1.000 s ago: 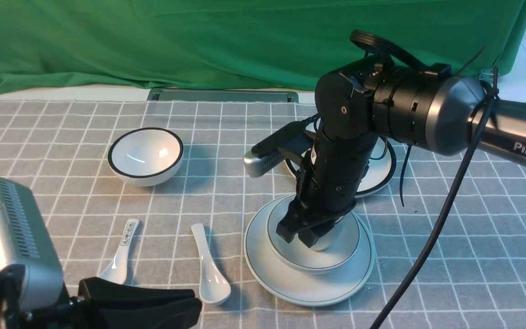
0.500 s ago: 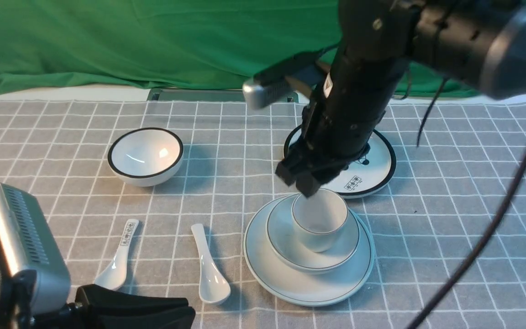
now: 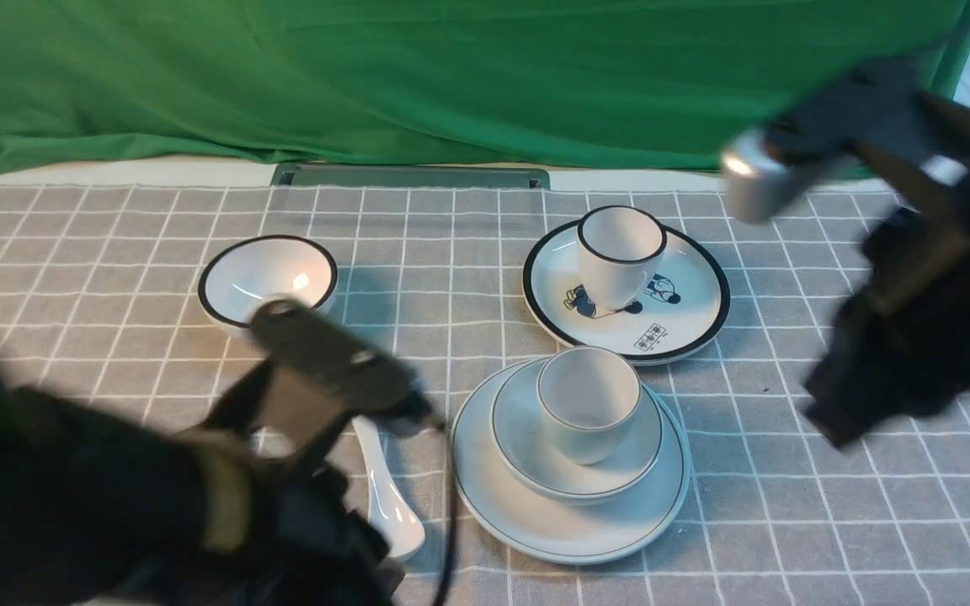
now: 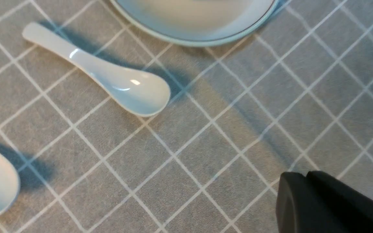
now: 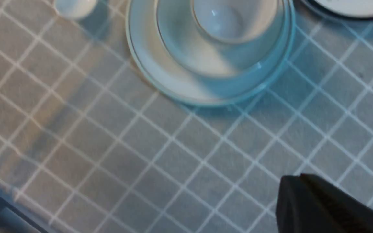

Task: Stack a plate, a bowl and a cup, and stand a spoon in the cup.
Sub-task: Use the left arm to grab a blue soup spoon, then use the left arm to put the blue soup spoon into the blue teacup in the middle

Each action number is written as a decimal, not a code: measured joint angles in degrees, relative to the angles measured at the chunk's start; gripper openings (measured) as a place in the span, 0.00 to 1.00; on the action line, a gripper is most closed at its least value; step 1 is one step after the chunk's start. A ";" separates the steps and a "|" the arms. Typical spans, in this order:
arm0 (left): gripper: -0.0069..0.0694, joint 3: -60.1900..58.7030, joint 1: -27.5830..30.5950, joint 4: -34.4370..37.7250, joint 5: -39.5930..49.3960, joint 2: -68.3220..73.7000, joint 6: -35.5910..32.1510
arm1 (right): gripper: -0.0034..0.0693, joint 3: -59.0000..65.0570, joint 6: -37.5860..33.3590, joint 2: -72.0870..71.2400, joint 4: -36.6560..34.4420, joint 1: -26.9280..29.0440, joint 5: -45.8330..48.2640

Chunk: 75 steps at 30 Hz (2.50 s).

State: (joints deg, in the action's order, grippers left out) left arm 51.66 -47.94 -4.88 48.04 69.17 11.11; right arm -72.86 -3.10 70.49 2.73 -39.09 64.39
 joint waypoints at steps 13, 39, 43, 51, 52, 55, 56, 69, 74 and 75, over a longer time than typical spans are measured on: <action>0.19 14.95 19.14 8.11 5.74 28.96 -1.51 | 0.08 12.38 -1.47 -25.23 1.45 0.00 -3.27; 0.64 18.67 23.67 4.88 -3.82 40.95 9.43 | 0.14 18.15 -5.12 -27.16 1.73 0.00 -4.55; 0.62 18.79 23.67 4.88 -4.00 41.10 9.66 | 0.14 18.19 -5.22 -27.18 1.73 0.00 -4.55; 0.53 19.40 23.67 4.51 -2.77 41.86 8.43 | 0.14 18.19 -5.22 -27.18 1.73 0.00 -4.49; 0.49 19.41 23.78 4.23 -2.54 41.93 8.19 | 0.14 18.19 -5.22 -27.18 1.73 0.00 -4.49; 0.24 19.46 24.03 3.31 -1.90 41.93 6.48 | 0.14 18.19 -5.22 -27.18 1.73 0.00 -4.49; 0.22 19.46 24.03 3.46 -1.90 41.93 5.71 | 0.14 18.19 -5.22 -27.18 1.73 0.00 -4.49; 0.23 13.02 17.70 4.88 -16.80 22.29 -2.22 | 0.15 18.19 -5.22 -27.18 1.80 0.00 -2.96; 0.23 2.23 10.22 4.88 -47.48 14.02 -4.77 | 0.16 18.19 -4.93 -27.18 1.80 0.00 -2.48; 0.23 0.06 9.36 4.21 -54.66 13.66 -4.84 | 0.16 18.19 -4.82 -27.18 1.80 0.00 -2.34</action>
State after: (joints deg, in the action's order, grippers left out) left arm 51.71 -38.58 -0.67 -6.62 82.83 6.27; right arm -54.66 -7.93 43.32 4.53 -39.09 62.05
